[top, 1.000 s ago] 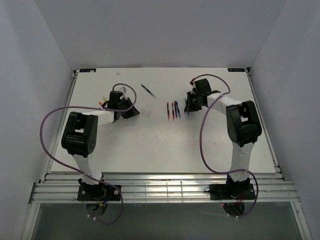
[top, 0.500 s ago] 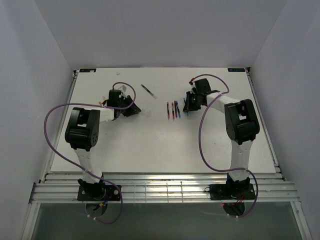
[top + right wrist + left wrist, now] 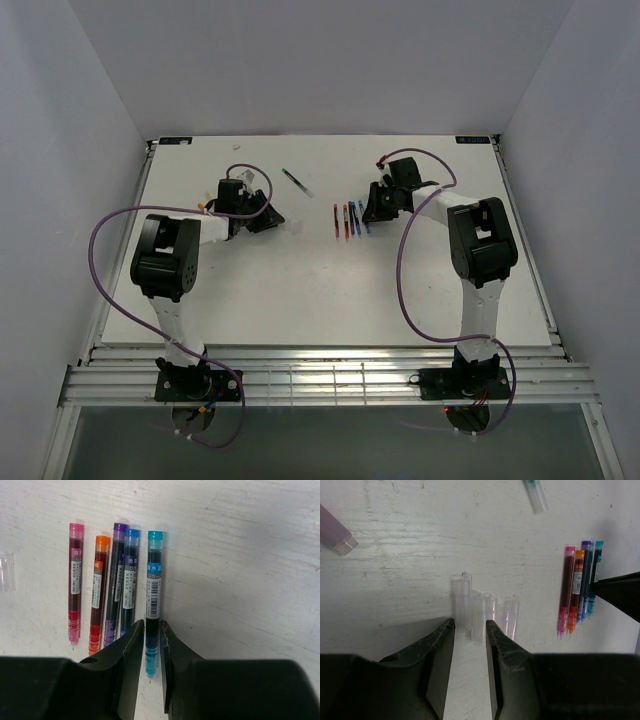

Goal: Open the pen caps

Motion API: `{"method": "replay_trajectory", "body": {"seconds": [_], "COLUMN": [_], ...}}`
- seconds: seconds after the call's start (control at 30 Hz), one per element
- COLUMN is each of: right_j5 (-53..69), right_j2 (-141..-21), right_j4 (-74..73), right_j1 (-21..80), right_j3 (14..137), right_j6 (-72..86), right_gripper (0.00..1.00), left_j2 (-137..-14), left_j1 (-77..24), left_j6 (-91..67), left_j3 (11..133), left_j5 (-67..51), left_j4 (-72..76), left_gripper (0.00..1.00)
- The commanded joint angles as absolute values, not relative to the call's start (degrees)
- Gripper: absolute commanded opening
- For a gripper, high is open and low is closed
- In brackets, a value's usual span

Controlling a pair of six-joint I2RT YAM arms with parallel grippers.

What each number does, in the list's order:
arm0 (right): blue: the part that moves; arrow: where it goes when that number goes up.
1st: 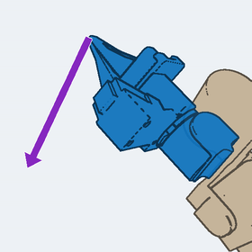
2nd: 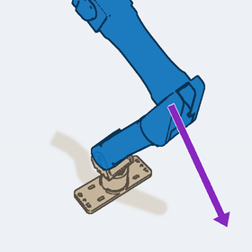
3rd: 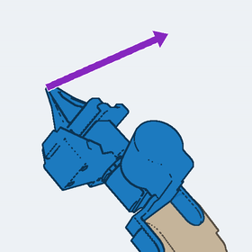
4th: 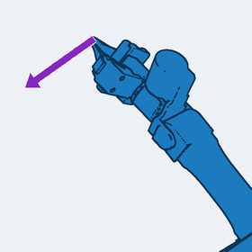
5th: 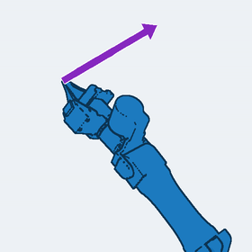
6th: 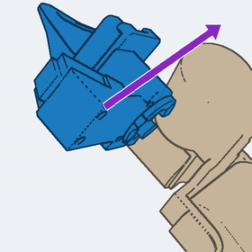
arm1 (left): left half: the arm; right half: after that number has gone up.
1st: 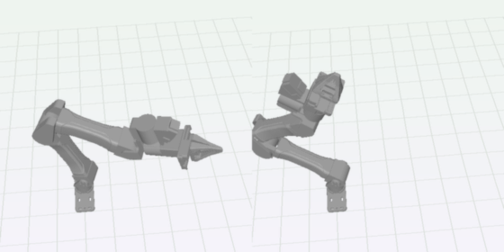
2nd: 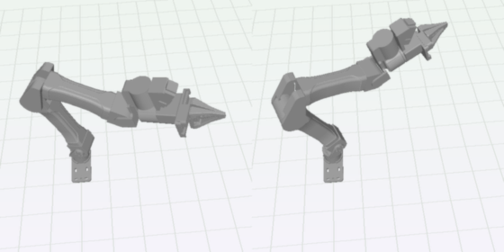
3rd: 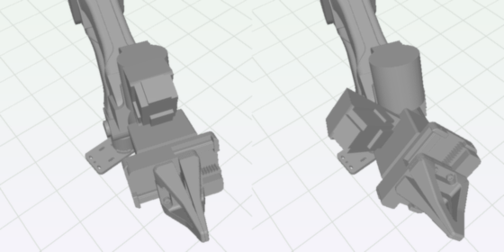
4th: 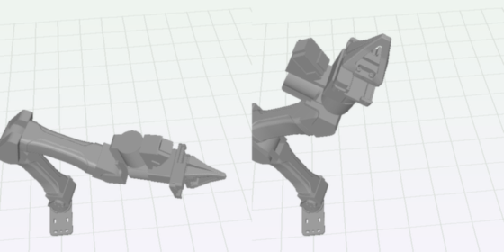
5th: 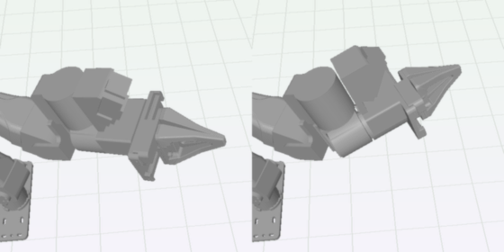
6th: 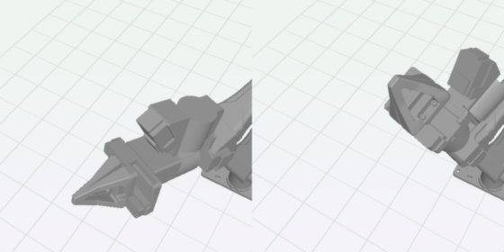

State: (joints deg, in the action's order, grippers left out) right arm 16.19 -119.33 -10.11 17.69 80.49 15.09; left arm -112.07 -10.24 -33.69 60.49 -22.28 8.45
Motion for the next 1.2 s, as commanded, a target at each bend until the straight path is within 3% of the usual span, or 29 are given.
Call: {"method": "replay_trajectory", "body": {"seconds": [0.0, 0.2, 0.6, 1.03, 1.17], "right_j5": [17.31, 17.67, 23.47, 19.96, 18.72], "right_j2": [-120.67, -120.41, -119.27, -112.50, -113.29], "right_j4": [-9.49, -9.49, -7.03, -5.89, -6.77], "right_j1": [17.58, 17.58, 17.40, 17.23, 17.14], "right_j3": [82.44, 82.62, 81.65, 78.57, 79.72], "right_j6": [15.47, 15.64, 16.61, 15.91, 15.38], "right_gripper": [0.26, 0.31, 0.32, 0.32, 0.37], "left_j2": [-110.48, -109.16, -104.86, -99.14, -99.75], "left_j1": [-10.02, -10.02, -9.93, -9.76, -9.76], "left_j6": [-33.31, -33.40, -33.14, -33.92, -34.01], "left_j3": [60.03, 59.41, 58.36, 60.12, 61.95], "left_j5": [-22.59, -22.24, -21.18, -19.77, -19.95], "left_j4": [8.44, 8.44, 7.82, 5.10, 4.31], "left_gripper": [0.43, 0.45, 0.51, 0.59, 0.62]}}
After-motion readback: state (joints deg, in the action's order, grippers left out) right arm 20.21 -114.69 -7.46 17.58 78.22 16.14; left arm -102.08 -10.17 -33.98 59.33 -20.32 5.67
